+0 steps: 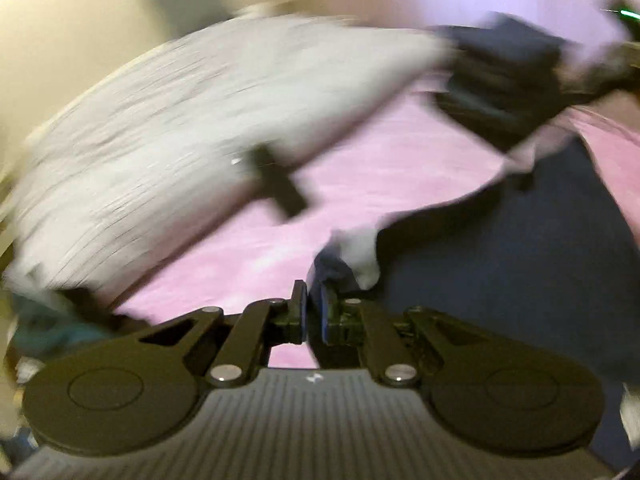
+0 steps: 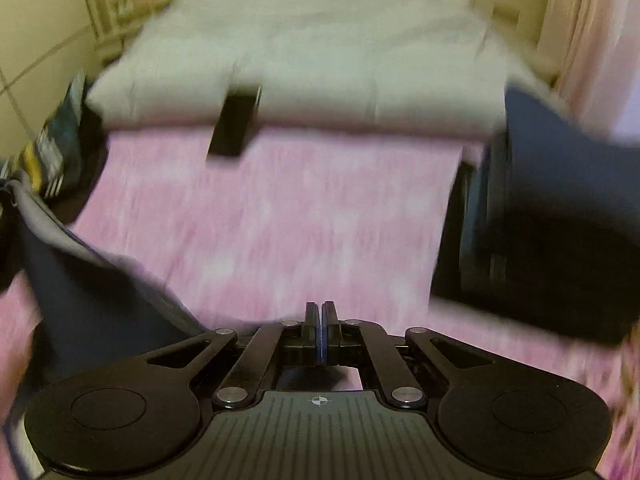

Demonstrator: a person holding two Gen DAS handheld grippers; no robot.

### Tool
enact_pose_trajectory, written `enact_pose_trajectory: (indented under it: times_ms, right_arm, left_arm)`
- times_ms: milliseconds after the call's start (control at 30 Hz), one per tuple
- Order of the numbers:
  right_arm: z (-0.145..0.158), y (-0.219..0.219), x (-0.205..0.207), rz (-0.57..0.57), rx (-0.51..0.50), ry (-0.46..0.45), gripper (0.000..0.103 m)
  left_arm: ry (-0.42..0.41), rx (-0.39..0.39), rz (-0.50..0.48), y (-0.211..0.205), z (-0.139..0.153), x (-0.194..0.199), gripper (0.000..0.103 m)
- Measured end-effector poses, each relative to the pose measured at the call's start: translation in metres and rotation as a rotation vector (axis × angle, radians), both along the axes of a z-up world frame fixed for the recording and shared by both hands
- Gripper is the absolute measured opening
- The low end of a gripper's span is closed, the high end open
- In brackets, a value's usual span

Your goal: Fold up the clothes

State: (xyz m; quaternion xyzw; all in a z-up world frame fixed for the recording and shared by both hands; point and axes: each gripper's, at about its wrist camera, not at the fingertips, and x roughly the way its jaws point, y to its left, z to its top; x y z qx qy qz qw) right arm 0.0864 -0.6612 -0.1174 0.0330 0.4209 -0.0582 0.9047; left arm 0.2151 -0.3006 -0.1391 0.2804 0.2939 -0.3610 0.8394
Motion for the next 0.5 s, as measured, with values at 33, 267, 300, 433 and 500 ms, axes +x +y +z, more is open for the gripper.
enact_pose_trajectory:
  times_ms: [33, 267, 300, 433, 500]
  right_arm:
    - [0.001, 0.0, 0.015, 0.002, -0.016, -0.042, 0.0]
    - [-0.032, 0.012, 0.004, -0.005, 0.058, -0.011, 0.094]
    - [-0.042, 0.016, -0.012, -0.01, 0.074, 0.0, 0.097]
    - [-0.09, 0.045, -0.093, 0.001, 0.241, 0.189, 0.096]
    - [-0.11, 0.065, -0.139, -0.007, 0.319, 0.282, 0.096]
  left_arm:
    - [-0.006, -0.01, 0.093, 0.006, -0.002, 0.018, 0.01]
    - [0.108, 0.067, 0.23, 0.049, -0.041, -0.007, 0.044]
    - [0.137, 0.092, 0.189, 0.053, -0.051, -0.025, 0.047]
    - [0.363, 0.195, -0.03, 0.065, -0.098, -0.135, 0.049]
    - [0.49, 0.219, -0.135, 0.076, -0.112, -0.192, 0.049]
